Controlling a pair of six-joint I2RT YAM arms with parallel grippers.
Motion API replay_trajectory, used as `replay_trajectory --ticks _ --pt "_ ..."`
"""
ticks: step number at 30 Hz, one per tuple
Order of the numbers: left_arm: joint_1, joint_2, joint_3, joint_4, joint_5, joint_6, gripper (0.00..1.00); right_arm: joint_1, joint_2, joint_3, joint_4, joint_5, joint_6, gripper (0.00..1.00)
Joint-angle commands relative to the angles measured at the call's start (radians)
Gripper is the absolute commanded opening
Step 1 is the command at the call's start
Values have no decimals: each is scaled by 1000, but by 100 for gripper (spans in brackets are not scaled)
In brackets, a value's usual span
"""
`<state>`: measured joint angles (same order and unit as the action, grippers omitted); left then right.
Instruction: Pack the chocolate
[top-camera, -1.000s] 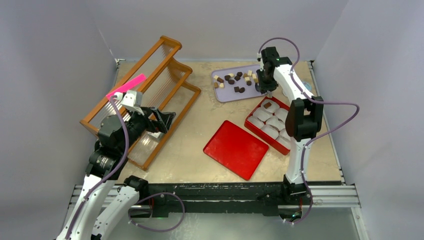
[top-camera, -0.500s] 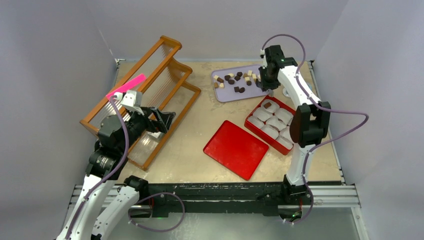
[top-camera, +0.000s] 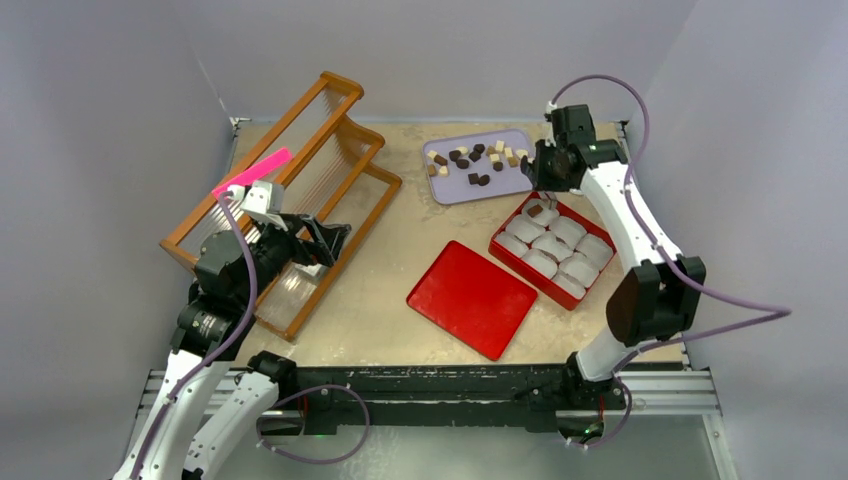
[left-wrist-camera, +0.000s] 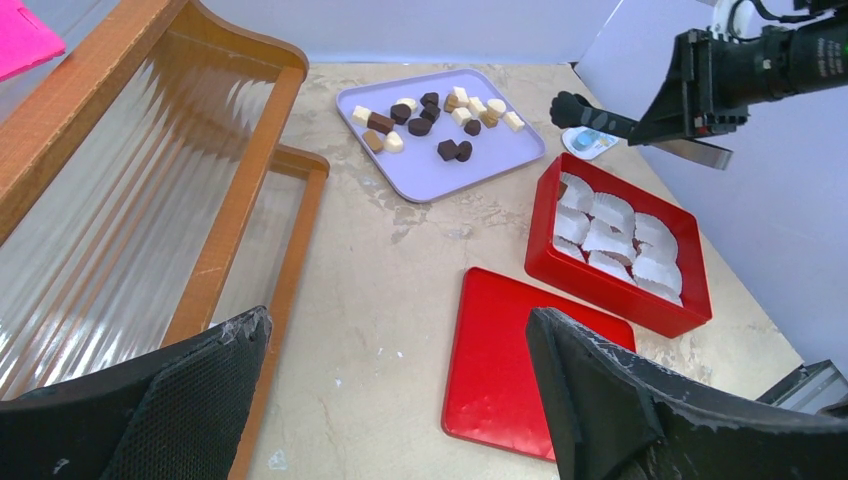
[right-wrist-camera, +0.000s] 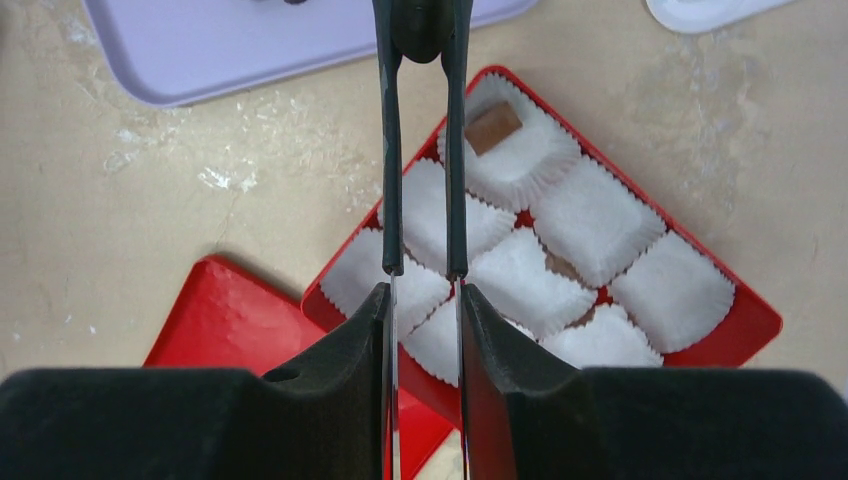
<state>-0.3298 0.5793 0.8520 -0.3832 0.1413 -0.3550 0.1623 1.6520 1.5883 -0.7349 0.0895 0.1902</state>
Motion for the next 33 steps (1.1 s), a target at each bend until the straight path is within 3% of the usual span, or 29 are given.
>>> replay_trajectory --ticks 1,13,33 --pt "-2 -10 -10 26 3 11 98 -1 -132 -83 38 55 69 23" --pt "-2 -15 -11 32 24 6 98 -2 -324 -272 -26 179 175 24" --pt "-3 -13 -13 36 52 2 98 -10 -287 -443 45 323 251 29"
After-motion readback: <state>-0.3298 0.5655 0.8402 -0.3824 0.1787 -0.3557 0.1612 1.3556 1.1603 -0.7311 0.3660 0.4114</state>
